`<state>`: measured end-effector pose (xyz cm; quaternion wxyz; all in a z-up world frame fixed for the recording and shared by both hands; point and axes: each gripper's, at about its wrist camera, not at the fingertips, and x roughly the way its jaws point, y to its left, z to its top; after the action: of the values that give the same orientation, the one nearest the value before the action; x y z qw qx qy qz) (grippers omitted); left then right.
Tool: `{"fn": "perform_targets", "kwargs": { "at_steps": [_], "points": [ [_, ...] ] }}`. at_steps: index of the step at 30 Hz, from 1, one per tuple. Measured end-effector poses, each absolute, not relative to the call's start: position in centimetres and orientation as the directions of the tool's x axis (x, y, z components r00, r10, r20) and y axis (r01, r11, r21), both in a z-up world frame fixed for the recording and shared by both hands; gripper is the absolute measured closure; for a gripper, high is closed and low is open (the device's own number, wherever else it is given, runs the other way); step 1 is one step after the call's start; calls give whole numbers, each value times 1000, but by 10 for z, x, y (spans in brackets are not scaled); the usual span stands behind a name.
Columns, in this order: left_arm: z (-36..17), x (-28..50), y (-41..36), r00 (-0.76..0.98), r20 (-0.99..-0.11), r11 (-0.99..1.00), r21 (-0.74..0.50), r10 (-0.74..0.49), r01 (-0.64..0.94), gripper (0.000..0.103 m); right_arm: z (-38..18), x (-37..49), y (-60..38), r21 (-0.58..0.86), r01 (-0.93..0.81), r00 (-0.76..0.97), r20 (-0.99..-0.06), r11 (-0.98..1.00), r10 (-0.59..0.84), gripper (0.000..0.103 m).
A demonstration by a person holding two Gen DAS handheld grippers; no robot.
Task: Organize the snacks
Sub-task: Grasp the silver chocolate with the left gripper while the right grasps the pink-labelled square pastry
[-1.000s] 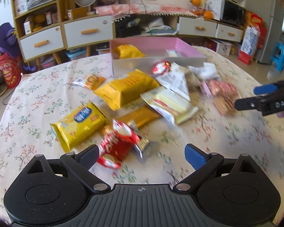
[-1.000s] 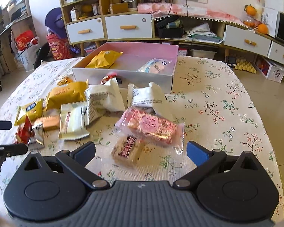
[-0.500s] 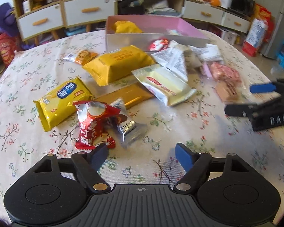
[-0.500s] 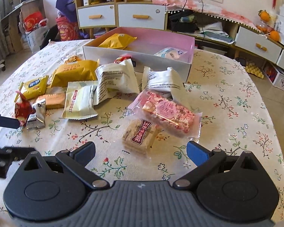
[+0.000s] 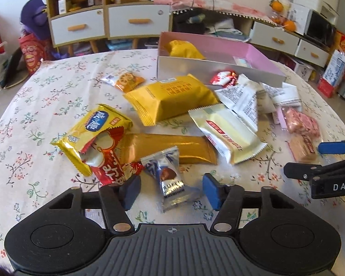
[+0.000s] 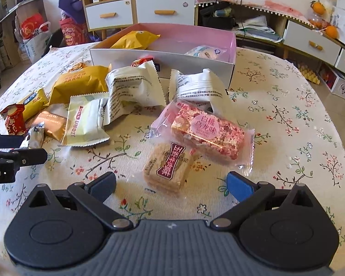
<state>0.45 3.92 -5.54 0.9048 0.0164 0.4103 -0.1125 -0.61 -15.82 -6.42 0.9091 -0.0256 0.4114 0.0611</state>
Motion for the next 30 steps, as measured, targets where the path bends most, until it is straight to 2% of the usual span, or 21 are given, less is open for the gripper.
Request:
{"fn": "perform_targets", "kwargs": {
  "at_steps": [5, 11, 14, 22, 30],
  "points": [
    [-54, 6, 40, 640, -749, 978, -45, -169, 206, 62, -64, -4, -159, 5, -131, 657, -749, 991, 90, 4],
    [-53, 6, 39, 633, -759, 978, -20, -151, 210, 75, -61, 0, -163, 9, -114, 660, -747, 993, 83, 17],
    [-52, 6, 39, 628, -763, 977, -27, -156, 210, 78, -60, 1, -164, 15, -114, 658, -748, 993, 87, 19],
    [-50, 4, 38, 611, -770, 973, -50, -182, 227, 83, -56, -3, -156, 5, -160, 658, -745, 987, 111, 50],
    [-47, 0, 34, 599, -773, 967, -66, -207, 248, 83, -52, -3, -153, 13, -190, 642, -755, 982, 134, 67]
  ]
}}
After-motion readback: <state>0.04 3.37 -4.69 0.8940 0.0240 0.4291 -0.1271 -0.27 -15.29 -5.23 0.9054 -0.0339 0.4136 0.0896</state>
